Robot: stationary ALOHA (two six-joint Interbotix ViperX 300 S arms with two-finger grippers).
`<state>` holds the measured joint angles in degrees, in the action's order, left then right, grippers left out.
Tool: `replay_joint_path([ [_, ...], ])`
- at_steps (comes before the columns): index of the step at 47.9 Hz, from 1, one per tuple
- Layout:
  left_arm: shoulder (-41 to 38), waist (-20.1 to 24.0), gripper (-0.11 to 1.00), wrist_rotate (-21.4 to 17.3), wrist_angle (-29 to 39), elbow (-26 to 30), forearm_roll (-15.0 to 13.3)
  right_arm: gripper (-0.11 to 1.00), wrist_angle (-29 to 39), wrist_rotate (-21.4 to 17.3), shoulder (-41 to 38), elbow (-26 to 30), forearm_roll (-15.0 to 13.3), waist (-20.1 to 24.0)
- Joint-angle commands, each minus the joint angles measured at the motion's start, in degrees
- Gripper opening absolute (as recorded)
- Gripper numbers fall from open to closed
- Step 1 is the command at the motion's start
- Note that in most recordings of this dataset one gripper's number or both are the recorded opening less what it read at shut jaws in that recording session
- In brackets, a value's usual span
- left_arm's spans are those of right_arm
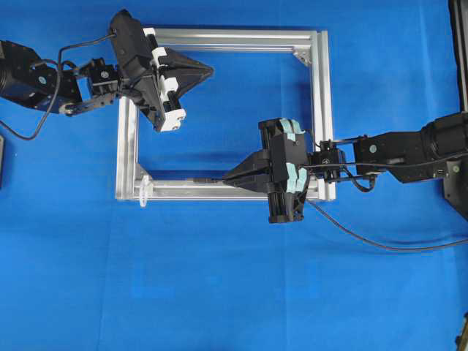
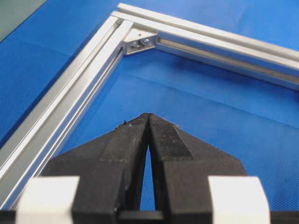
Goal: Insert the wire through the string loop located on the left side.
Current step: 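Carry the plug with the right gripper toward the white zip-tie loop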
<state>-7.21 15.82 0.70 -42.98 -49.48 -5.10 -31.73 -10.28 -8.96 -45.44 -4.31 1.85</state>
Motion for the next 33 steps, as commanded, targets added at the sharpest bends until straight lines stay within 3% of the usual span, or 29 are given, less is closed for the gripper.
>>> replay_joint_path([
  [1,1.6,-0.1,0.00,0.0,-0.4,0.6,0.2,0.00,-0.4,0.0,1.0,1.8,0.0,0.4],
  [18,1.7,-0.1,0.00,0.0,-0.4,0.4,0.2,0.00,4.5,0.0,-4.7,10.6,-0.1,1.4],
  [33,1.8,-0.1,0.00,0.0,-0.4,0.4,0.2,0.00,5.1,0.0,-7.9,14.6,-0.1,1.6],
])
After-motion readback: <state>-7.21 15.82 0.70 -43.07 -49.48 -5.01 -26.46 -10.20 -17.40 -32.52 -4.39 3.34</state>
